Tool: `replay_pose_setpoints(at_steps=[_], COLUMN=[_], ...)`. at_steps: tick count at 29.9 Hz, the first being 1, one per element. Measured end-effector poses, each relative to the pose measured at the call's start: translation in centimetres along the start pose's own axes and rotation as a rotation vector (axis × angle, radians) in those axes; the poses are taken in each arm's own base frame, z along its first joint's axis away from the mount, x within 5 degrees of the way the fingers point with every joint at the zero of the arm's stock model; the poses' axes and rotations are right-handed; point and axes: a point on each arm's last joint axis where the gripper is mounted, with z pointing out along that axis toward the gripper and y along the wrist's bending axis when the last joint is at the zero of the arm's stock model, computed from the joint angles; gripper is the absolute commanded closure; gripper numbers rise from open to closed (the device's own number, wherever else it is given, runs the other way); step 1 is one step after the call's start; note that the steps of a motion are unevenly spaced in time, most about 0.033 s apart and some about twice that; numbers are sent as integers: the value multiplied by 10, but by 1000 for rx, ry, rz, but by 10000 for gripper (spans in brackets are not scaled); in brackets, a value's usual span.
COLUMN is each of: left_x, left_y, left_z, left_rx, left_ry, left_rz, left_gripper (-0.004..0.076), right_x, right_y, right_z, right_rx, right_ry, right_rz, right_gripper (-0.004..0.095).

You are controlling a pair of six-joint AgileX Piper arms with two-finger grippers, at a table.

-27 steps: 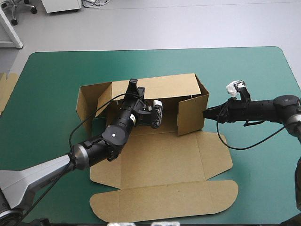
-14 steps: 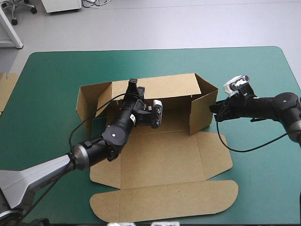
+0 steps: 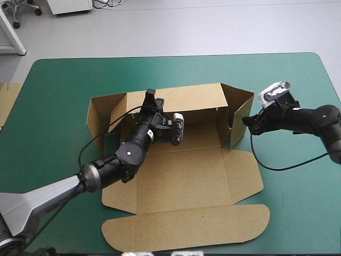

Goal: Fold the box

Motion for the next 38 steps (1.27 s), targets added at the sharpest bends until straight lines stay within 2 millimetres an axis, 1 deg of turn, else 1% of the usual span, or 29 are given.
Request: replay_pose_setpoints(at_steps=[2,4,7,9,12,15,18,19,20,23,25,26,27,29,32,34,35,38], left_x=[0,0,0,0,0,0,0,0,0,0,0,0,0,0,0,0,0,0], left_y=[0,0,0,0,0,0,0,0,0,0,0,0,0,0,0,0,0,0], left_z=[0,0,0,0,0,0,0,0,0,0,0,0,0,0,0,0,0,0], left_rx=[0,0,0,0,0,0,-1,-1,-1,-2,-2,-2,-2,-2,-2,-3,-3,-3], left_ry=[0,0,1,1,1,1,2,2,3,3,3,3,3,3,4,3,3,3], left_rz=[0,0,0,0,0,0,0,0,0,0,0,0,0,0,1,1,1,2], left_gripper=[734,734,734,734,734,734,734,734,734,734,734,734,734,734,734,734,734,734], right_x=[4,7,11,13,11,5,-9,-18,-24,-53,-72,-77,-83,-88,-89,-86,-86,-85], right_y=[-3,-9,-19,-27,-43,-59,-71,-76,-79,-87,-89,-89,-88,-84,-76,-71,-69,-65], right_z=[-2,-4,-10,-15,-17,-5,7,9,9,3,1,3,6,20,42,52,55,54], right_rx=[11,30,58,87,121,85,27,27,35,97,119,118,111,82,41,18,8,-20], right_ry=[27,39,40,20,-35,-34,-14,-2,8,51,80,95,116,166,224,259,273,303], right_rz=[-8,2,83,156,302,378,419,429,437,449,443,442,444,445,439,432,428,411], right_gripper=[243,325,439,468,467,467,467,467,467,468,482,498,513,546,554,553,553,554])
